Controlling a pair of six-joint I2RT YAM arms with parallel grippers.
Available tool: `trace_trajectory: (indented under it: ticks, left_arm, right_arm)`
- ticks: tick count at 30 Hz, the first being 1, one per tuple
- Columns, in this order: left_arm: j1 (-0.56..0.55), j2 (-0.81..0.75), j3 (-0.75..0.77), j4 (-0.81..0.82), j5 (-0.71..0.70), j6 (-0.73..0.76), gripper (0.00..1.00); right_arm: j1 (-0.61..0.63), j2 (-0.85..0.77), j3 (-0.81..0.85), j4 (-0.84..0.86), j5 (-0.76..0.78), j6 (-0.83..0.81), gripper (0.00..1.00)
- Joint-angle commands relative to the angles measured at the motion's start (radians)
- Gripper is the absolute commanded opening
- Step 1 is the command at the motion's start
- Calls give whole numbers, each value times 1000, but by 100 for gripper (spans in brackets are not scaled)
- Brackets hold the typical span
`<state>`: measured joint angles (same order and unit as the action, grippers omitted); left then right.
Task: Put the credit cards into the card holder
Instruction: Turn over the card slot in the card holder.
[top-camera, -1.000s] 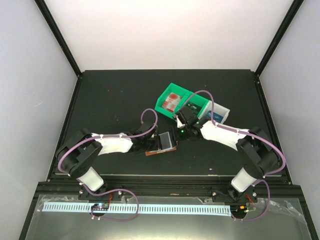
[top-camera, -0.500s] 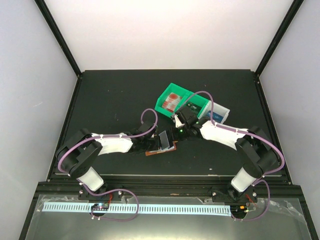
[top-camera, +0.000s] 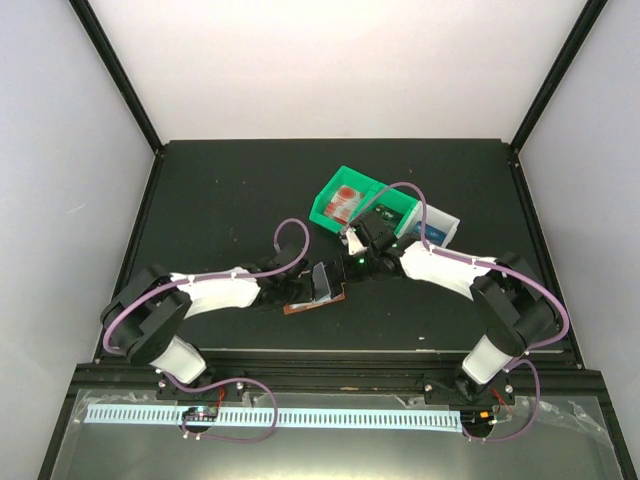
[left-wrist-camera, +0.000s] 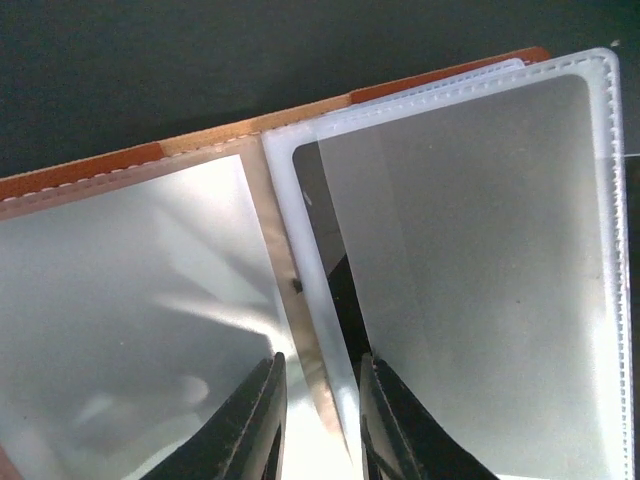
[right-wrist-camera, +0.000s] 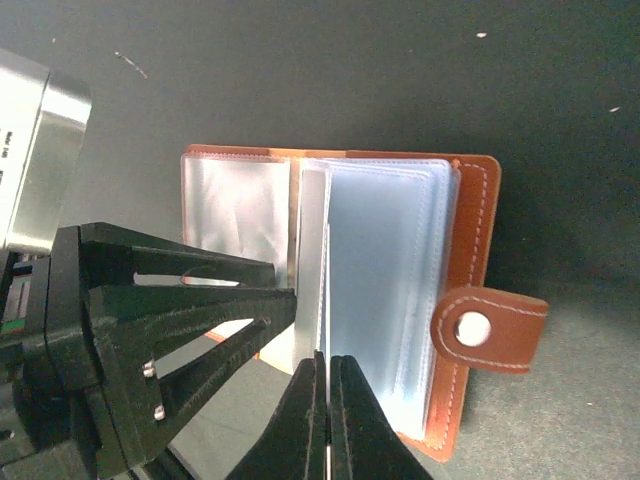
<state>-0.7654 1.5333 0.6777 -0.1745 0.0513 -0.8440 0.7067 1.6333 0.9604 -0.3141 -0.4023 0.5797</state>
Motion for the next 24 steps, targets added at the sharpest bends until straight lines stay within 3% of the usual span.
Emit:
trace_trajectory:
  ticks: [1, 13, 24]
  left_arm:
    - [0, -38, -11, -129, -68, 13, 22]
    - [0, -143, -7, -172, -103, 15, 22]
    - [9, -489, -44, -326, -395, -49, 23]
  right_arm:
    - [4, 5, 18, 19, -52, -23, 1]
    - [28, 62, 50, 62, -149, -3, 1]
    - [95, 129, 108, 80, -146, 25, 1]
